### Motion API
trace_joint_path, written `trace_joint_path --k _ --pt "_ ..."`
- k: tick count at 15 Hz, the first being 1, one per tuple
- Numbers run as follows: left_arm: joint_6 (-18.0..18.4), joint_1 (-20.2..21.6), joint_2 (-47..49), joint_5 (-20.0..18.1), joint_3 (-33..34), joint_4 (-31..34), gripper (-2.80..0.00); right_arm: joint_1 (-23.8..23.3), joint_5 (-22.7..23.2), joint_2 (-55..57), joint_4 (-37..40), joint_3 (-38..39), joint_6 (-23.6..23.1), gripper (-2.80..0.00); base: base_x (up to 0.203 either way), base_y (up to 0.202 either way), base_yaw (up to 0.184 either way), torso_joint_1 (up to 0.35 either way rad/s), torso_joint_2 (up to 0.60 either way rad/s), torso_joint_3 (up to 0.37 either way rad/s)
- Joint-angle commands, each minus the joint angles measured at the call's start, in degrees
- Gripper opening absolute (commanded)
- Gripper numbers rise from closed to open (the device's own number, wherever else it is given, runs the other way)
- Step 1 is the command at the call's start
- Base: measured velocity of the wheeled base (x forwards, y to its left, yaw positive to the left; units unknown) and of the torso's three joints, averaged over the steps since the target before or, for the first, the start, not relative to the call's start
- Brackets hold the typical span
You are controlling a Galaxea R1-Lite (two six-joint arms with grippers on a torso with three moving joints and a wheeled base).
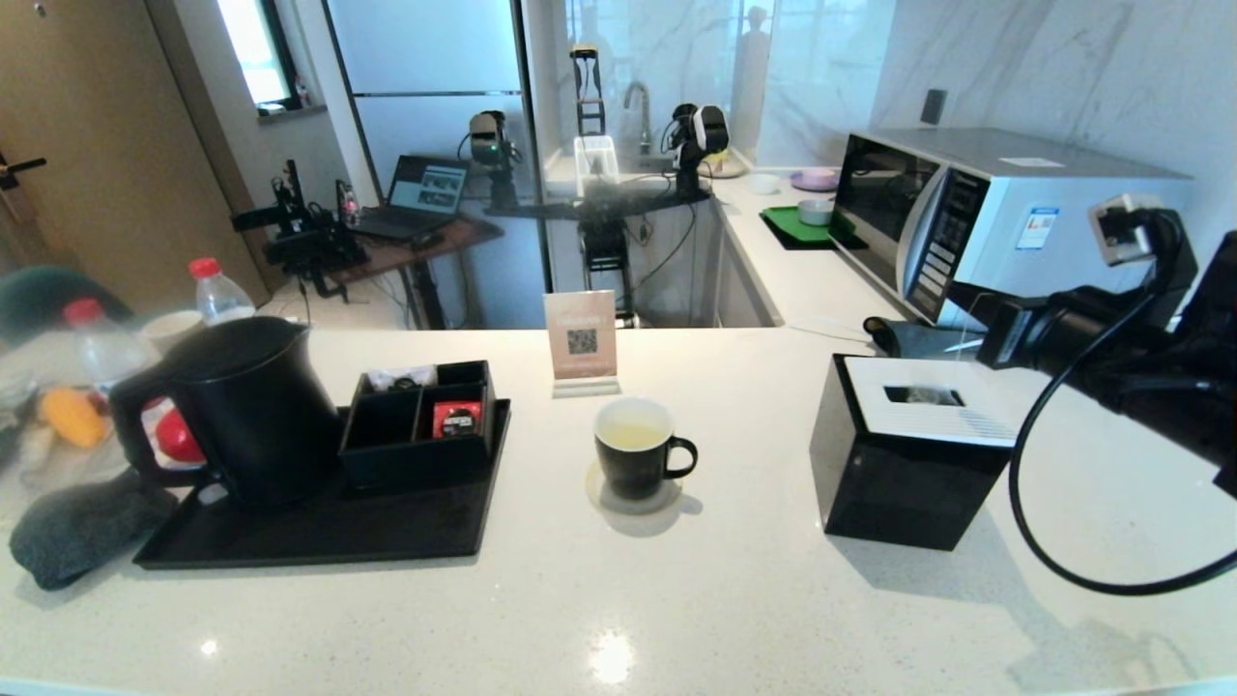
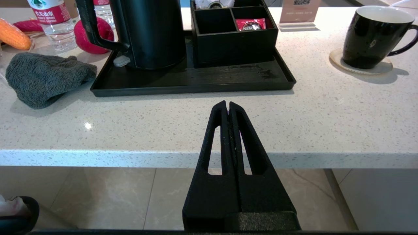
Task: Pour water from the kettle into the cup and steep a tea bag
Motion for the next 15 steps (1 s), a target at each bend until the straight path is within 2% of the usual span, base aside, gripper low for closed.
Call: trace_joint_path --k 1,15 --pt "-0.02 0.01 -0.02 0.02 0.0 0.02 -2.8 0.71 0.16 0.49 -0.23 0.64 0.07 -2.8 0.0 0.0 0.0 0.0 0.0 0.0" --pt "-0.02 0.01 -0.02 0.02 0.0 0.02 -2.8 1.5 0.25 1.99 -0.23 2.66 0.16 -2.8 0.0 0.0 0.0 0.0 0.0 0.0"
